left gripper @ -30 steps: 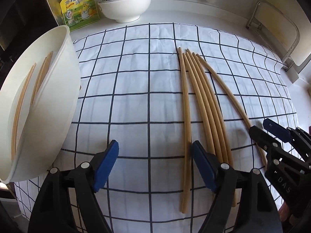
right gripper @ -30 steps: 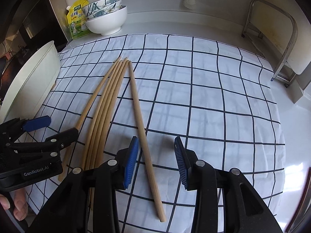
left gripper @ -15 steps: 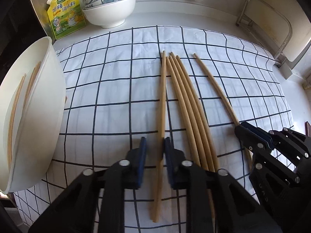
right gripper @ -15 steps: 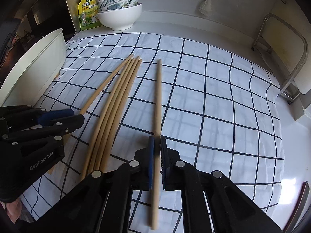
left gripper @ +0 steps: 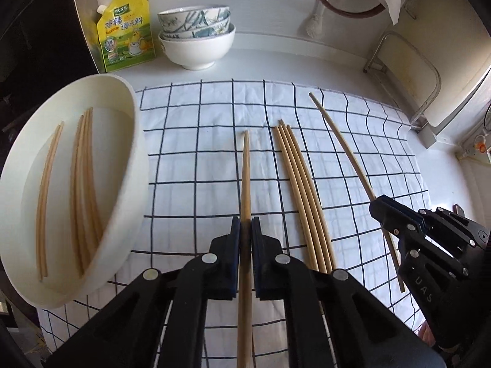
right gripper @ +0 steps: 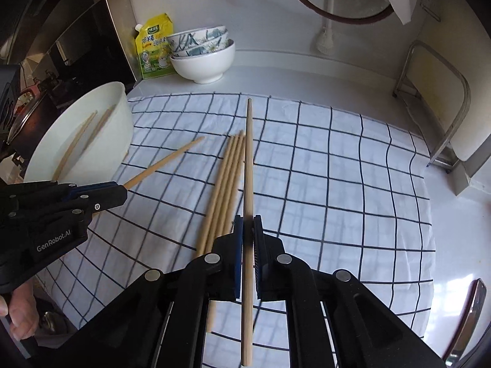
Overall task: Organize utensils
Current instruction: 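Lift both held chopsticks and lower them into the white basin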
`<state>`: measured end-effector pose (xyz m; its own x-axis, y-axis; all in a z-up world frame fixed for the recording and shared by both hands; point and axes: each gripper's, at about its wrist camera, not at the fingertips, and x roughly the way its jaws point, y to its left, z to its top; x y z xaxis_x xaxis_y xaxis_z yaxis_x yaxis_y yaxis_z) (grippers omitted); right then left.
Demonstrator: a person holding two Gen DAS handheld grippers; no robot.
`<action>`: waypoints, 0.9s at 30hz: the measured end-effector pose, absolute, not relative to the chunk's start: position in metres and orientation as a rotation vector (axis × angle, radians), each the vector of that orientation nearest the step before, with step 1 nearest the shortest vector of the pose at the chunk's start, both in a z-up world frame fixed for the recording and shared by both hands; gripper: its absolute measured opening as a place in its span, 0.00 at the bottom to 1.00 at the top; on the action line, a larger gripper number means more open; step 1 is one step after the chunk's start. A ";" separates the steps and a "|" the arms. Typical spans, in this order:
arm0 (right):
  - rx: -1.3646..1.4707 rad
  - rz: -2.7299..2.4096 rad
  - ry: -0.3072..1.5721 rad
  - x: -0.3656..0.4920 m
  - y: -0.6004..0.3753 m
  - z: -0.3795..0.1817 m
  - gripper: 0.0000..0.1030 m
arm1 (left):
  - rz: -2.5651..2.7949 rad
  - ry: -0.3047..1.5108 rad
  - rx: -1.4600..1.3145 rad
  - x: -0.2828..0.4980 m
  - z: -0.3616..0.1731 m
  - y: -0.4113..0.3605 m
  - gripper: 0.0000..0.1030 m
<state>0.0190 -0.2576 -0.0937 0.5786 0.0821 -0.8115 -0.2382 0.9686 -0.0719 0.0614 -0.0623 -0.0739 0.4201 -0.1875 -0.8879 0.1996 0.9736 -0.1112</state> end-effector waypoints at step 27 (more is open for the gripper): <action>-0.183 0.446 0.784 0.048 -0.079 -0.036 0.06 | -0.139 0.778 -0.116 0.081 0.076 0.116 0.07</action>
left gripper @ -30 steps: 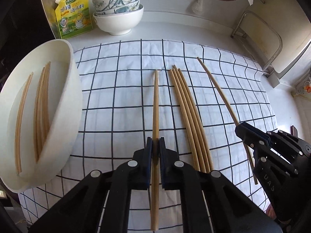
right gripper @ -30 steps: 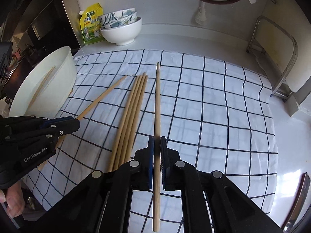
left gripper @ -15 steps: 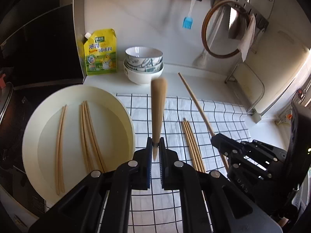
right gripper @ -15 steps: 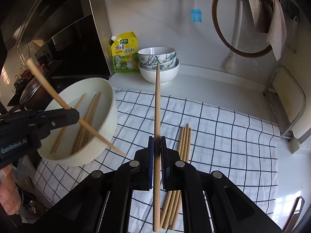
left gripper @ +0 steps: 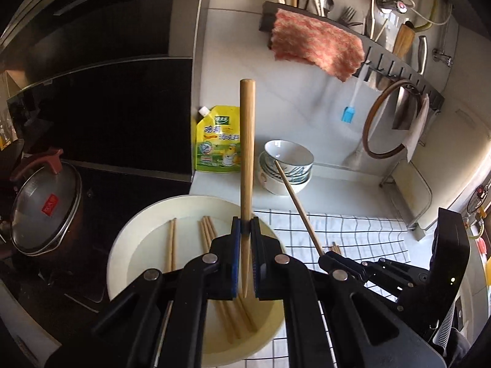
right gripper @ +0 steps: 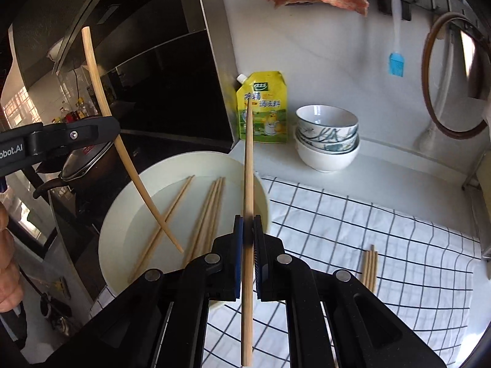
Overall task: Organize utensils
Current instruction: 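Lift both held chopsticks and lower them into the white basin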
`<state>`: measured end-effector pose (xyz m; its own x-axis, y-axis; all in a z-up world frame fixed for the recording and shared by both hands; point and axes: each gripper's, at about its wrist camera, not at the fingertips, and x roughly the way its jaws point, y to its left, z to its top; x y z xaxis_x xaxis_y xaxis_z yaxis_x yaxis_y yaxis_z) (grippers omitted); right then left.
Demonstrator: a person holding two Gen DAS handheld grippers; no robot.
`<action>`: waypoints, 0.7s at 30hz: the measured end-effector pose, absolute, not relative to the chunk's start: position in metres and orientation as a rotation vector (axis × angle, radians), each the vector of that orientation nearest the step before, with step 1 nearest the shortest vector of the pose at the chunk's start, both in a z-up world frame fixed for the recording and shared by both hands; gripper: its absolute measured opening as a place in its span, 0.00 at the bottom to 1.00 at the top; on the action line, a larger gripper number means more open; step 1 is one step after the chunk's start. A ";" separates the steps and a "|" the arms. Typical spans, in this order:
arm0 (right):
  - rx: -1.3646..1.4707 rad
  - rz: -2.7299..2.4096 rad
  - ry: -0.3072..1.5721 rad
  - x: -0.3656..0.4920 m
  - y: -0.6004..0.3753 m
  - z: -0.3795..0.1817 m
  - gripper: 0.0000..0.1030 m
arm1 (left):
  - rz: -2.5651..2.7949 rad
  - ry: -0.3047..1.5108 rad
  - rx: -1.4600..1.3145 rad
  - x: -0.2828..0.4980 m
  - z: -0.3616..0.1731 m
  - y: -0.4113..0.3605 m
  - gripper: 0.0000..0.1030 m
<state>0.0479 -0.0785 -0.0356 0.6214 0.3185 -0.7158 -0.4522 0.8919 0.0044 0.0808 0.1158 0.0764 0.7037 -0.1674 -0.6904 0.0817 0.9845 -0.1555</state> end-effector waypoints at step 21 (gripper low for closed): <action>-0.136 0.432 0.973 0.081 -0.001 -0.110 0.06 | -0.100 0.982 -0.098 0.125 -0.018 0.177 0.08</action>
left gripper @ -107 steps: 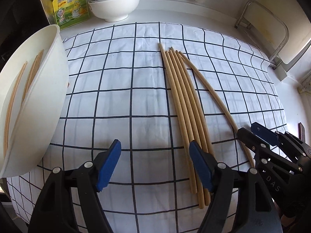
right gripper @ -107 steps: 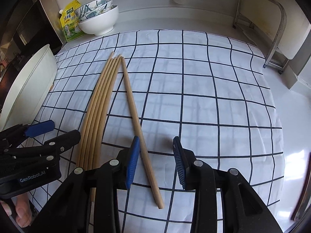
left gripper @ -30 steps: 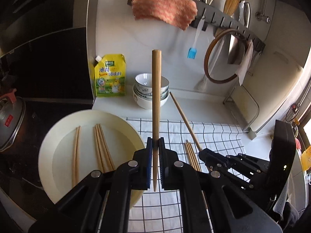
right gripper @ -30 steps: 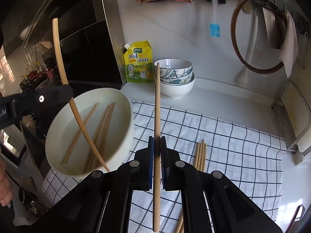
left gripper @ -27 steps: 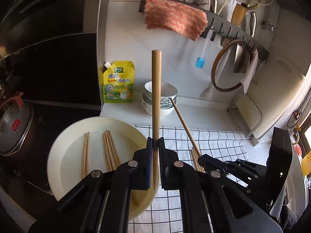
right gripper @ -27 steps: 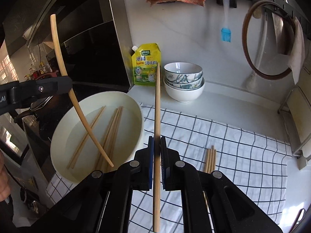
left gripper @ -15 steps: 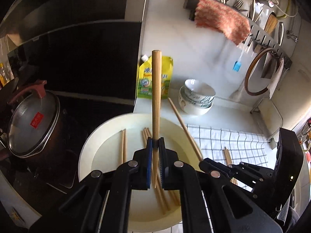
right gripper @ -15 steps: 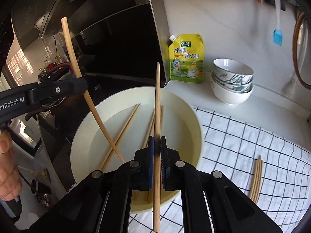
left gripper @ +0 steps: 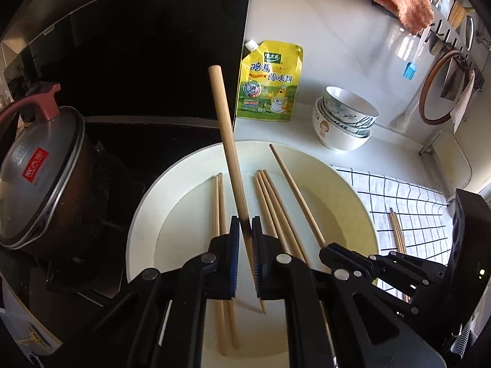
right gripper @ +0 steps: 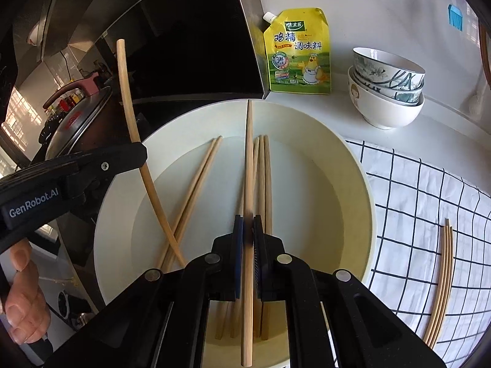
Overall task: Organize utensils
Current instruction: 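Lift both held chopsticks and lower them into the white basin, then open both grippers to release the chopsticks into the basin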
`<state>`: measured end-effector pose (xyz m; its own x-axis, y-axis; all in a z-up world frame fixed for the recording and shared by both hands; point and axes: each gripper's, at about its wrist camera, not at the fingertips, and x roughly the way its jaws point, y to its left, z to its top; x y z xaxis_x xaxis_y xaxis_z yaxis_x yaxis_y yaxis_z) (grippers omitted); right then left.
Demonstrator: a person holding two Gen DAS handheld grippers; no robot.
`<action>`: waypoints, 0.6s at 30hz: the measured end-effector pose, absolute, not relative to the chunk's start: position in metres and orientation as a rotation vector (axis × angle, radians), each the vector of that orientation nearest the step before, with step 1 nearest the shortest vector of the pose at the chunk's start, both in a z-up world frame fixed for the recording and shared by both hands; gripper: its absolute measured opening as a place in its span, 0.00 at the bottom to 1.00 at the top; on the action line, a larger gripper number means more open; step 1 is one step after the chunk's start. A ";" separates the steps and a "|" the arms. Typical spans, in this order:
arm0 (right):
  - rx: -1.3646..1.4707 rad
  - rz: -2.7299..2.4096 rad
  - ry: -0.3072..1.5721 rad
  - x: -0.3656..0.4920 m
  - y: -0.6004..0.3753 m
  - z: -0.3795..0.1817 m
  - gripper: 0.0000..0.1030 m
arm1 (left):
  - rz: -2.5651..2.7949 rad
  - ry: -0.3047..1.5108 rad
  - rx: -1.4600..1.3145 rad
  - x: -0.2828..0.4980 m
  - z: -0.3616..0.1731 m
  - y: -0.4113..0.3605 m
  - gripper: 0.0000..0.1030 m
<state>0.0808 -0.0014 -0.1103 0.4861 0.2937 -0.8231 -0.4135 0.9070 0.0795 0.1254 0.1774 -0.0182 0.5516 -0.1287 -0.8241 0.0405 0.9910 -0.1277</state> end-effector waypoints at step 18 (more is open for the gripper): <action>-0.144 0.382 0.981 0.087 -0.001 -0.118 0.10 | -0.079 1.094 -0.123 0.122 -0.060 0.183 0.10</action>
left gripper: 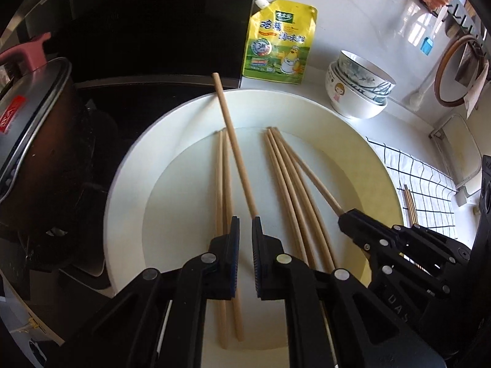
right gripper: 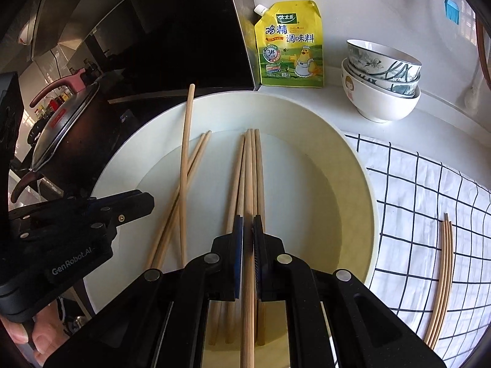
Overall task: Organize utensils
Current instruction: 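Open both grippers to release the chopsticks into the basin, then move both open grippers back over the remaining chopsticks on the cloth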
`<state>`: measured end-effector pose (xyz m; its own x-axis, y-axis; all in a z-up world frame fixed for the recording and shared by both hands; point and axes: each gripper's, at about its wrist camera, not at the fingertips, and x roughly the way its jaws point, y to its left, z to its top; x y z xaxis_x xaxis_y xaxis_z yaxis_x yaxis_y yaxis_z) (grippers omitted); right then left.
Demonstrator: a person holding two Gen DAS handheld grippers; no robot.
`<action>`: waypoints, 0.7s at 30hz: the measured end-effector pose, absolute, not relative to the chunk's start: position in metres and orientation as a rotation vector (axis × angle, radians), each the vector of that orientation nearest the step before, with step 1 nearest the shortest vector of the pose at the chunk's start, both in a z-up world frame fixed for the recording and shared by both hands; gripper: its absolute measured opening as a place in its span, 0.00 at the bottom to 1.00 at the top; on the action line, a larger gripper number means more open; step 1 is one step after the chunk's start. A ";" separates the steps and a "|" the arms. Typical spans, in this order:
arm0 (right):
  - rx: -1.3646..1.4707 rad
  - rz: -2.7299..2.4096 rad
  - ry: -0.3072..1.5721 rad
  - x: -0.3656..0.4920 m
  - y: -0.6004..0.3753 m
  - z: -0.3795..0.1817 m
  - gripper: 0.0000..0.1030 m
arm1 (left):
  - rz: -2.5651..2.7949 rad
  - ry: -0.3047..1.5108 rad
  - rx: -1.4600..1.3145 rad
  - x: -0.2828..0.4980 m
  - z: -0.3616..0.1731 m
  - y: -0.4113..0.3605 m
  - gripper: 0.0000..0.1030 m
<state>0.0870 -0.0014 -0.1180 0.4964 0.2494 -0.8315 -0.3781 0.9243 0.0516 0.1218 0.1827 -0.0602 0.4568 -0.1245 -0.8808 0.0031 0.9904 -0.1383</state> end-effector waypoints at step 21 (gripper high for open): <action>-0.130 0.376 0.937 0.052 -0.042 -0.091 0.29 | 0.002 1.026 -0.104 0.084 -0.034 0.168 0.60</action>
<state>0.0517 -0.0416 -0.0910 0.5329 0.2582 -0.8058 -0.3698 0.9276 0.0527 0.0837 0.1685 -0.0342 0.5189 -0.0469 -0.8535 -0.0510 0.9950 -0.0857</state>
